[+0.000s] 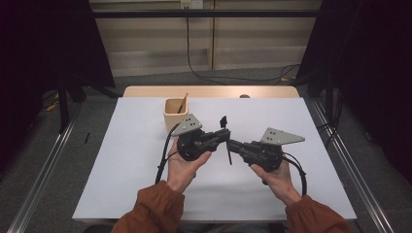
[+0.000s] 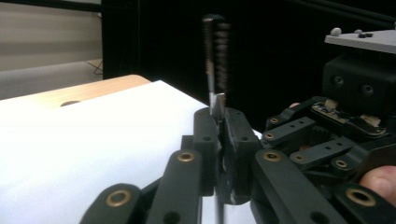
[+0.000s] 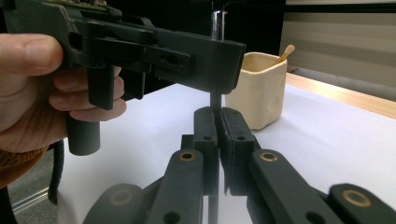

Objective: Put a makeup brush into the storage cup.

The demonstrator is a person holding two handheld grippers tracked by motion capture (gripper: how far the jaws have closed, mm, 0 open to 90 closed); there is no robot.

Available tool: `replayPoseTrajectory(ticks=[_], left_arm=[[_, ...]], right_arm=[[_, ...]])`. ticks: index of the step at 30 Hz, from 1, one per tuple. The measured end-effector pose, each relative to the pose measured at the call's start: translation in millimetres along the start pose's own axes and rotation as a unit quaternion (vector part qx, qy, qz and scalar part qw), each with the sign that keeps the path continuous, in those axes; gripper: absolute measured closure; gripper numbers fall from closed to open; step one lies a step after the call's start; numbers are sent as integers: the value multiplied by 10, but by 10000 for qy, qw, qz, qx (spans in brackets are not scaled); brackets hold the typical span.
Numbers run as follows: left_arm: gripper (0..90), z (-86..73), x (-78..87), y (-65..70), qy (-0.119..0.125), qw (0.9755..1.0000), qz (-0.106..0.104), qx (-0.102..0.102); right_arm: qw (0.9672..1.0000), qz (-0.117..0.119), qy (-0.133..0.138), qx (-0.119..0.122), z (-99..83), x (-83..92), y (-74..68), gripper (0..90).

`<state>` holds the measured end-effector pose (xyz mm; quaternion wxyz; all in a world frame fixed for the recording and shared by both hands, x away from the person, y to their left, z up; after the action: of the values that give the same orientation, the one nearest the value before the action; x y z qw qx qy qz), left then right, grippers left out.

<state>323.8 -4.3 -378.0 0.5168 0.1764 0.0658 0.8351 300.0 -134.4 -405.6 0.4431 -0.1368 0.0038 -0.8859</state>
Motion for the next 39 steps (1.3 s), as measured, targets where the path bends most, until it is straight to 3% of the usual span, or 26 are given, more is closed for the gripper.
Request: replayPoseTrajectory(ticks=[10,15,19,29,33,39], left_arm=[[858,-2,11,-18,-51,10000,-64,-56],[858,-6,5,-4,-53,9999,-99,-76],[858,-6,1,-1,-55,9999,-97,-88],[858,8,42,-33,-42,9999,-48,-147],[858,15,58,-37,-26,9999,-10,-165],[858,22,79,-57,-18,9998,21,-185]], right_arm=[[10000,24,22,-20,-17,-27,-3,848],[10000,63,33,-43,-20,-35,-9,764],[10000,90,28,-24,-23,-32,-19,680],[10000,49,-8,45,-34,-40,-38,279],[10000,57,6,38,-35,-45,-42,235],[9999,122,42,24,-27,-33,-35,96]])
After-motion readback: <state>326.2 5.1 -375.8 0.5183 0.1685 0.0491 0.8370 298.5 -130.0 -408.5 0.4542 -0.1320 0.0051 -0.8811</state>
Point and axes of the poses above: each handheld gripper's, and its own axes: x roughly backward along the jaws, z roughly out of its top, y roughly to its right, the point moved 6 cm from there along -x, roughly forward along the jaws, and after that the axes turned 2 degrees about x, right-handed, at the moved point
